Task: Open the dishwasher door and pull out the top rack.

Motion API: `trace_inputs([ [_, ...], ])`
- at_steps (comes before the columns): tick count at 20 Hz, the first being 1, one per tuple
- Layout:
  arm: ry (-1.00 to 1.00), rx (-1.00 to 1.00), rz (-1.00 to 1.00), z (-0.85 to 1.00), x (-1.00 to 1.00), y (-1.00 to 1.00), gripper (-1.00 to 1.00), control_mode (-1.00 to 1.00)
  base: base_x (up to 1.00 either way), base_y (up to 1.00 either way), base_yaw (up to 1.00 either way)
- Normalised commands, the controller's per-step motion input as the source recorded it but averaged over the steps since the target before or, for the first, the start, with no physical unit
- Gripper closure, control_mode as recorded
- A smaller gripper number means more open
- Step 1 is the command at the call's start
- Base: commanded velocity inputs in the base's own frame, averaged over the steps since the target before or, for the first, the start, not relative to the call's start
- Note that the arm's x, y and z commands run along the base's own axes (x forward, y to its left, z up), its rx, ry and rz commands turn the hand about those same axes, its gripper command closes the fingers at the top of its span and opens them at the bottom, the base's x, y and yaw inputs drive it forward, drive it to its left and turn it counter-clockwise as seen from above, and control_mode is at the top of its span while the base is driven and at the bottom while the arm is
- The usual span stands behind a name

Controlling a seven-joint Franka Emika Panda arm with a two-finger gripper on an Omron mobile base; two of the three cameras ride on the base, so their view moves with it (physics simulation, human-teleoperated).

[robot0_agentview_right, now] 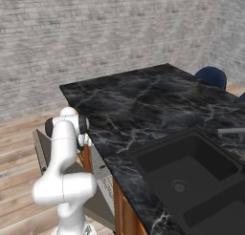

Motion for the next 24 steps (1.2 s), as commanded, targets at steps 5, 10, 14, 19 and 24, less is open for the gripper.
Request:
trace_inputs([
  [5,-0.10,0.09,0.08,-1.00,-0.18,-0.23,-1.00,-1.00,0.00,0.00,0.00],
  [10,-0.02,0.13,0.03,-1.00,-0.67,0.04,-1.00,-1.00,0.00,0.00,0.00],
  [14,0.00,0.13,0.00,-1.00,-0.84,0.10,-1.00,-1.00,0.00,0.00,0.00],
  [19,0.07,0.10,0.00,-1.00,-0.65,0.04,-1.00,-1.00,0.00,0.00,0.00],
  [24,0.03,0.00,0.00,-0.84,-0.87,0.19,-1.00,-1.00,0.00,0.00,0.00],
])
